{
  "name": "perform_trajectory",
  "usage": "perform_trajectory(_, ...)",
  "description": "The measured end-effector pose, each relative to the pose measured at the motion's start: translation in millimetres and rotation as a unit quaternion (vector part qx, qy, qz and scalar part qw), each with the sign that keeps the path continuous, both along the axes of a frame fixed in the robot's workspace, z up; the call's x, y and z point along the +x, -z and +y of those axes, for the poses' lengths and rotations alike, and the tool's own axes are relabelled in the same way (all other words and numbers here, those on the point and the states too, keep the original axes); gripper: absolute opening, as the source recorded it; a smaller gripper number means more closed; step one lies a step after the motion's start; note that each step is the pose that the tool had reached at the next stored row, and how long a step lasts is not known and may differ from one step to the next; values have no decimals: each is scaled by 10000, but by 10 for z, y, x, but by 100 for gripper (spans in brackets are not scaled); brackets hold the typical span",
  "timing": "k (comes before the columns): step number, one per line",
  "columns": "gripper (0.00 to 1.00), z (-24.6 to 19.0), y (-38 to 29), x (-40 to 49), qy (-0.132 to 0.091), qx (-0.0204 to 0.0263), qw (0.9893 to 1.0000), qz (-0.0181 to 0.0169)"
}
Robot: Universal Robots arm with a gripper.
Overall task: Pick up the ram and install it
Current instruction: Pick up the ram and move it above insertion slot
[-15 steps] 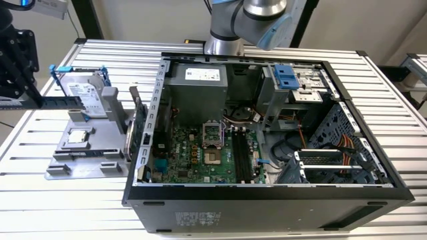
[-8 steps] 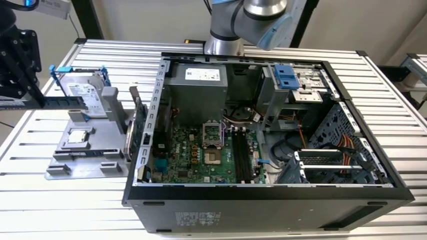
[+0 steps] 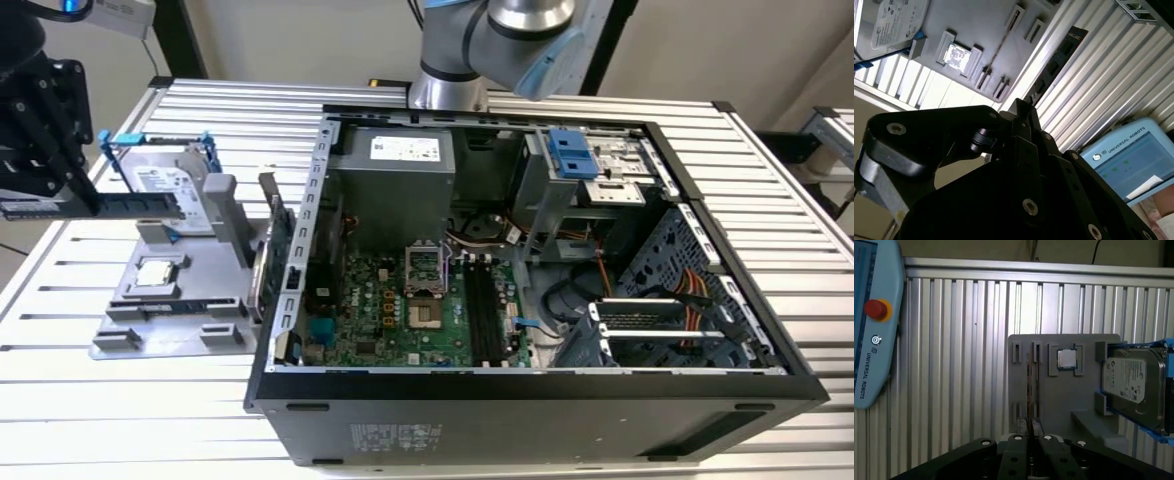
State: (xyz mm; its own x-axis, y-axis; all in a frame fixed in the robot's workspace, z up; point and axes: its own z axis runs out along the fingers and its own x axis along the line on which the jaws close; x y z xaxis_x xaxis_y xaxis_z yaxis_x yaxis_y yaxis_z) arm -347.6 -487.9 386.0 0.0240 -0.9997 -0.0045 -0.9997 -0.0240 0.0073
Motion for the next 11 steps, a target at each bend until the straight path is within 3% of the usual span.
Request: perform_trajectory(11,0,0,0,118,0,0,10000,0)
